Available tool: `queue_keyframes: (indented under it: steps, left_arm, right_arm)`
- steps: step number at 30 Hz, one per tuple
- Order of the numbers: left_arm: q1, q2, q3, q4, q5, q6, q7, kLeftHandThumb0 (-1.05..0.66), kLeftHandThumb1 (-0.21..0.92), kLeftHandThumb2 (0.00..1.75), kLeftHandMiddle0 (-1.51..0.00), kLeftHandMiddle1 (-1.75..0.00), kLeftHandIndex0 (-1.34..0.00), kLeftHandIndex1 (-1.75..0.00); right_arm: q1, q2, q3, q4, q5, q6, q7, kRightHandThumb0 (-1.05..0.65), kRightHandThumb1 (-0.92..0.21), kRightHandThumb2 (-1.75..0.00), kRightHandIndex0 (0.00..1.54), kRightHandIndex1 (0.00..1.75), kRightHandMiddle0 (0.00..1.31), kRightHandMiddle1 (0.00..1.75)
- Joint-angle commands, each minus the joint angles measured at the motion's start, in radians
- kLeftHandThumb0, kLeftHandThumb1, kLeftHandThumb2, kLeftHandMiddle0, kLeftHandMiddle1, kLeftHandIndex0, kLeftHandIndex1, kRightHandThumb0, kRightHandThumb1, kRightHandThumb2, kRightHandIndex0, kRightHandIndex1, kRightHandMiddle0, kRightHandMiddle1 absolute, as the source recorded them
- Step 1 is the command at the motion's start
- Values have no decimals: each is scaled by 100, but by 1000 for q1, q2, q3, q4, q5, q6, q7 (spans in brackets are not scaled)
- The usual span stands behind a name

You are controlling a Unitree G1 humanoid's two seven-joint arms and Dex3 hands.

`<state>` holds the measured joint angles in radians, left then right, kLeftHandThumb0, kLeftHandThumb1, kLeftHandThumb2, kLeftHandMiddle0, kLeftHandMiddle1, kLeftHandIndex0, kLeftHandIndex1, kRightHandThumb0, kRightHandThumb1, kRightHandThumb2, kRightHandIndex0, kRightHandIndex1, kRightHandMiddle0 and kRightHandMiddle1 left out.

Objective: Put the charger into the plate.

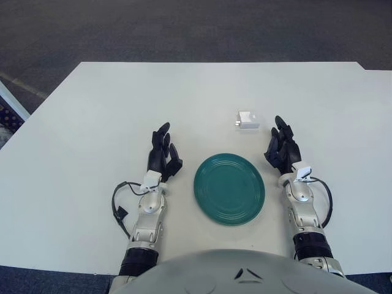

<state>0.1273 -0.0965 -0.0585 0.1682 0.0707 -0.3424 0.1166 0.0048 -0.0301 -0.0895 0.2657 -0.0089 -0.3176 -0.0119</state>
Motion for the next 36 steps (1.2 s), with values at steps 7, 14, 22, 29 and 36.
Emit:
queue_keyframes:
  steps: [7, 14, 22, 29, 36]
  left_arm:
    - [-45, 3, 11, 69, 2, -21, 4, -94, 92, 94, -27, 0, 0, -73]
    - [-71, -1, 16, 104, 1, -37, 7, -95, 92, 94, -27, 0, 0, -73]
    - [-98, -7, 19, 142, 0, -58, 9, -95, 92, 94, -28, 0, 0, -72]
    - [-109, -18, 18, 141, 12, -54, 26, -94, 92, 93, -28, 0, 0, -71]
    - [-117, -17, 18, 148, 11, -55, 23, -94, 92, 94, -29, -1, 0, -72]
  right_arm:
    - [-73, -85, -79, 25, 49, 47, 18, -76, -92, -90, 14, 2, 0, 36]
    - [-166, -134, -96, 2, 26, 48, 7, -73, -92, -87, 15, 2, 0, 42]
    - [-242, -166, -55, -19, -109, -37, -80, -77, -92, -75, 16, 2, 0, 48]
    - [-320, -250, 2, -48, -273, 45, -98, -81, -92, -61, 18, 2, 0, 57]
    - [-437, -355, 65, -8, -421, 132, -69, -88, -92, -59, 17, 0, 0, 54]
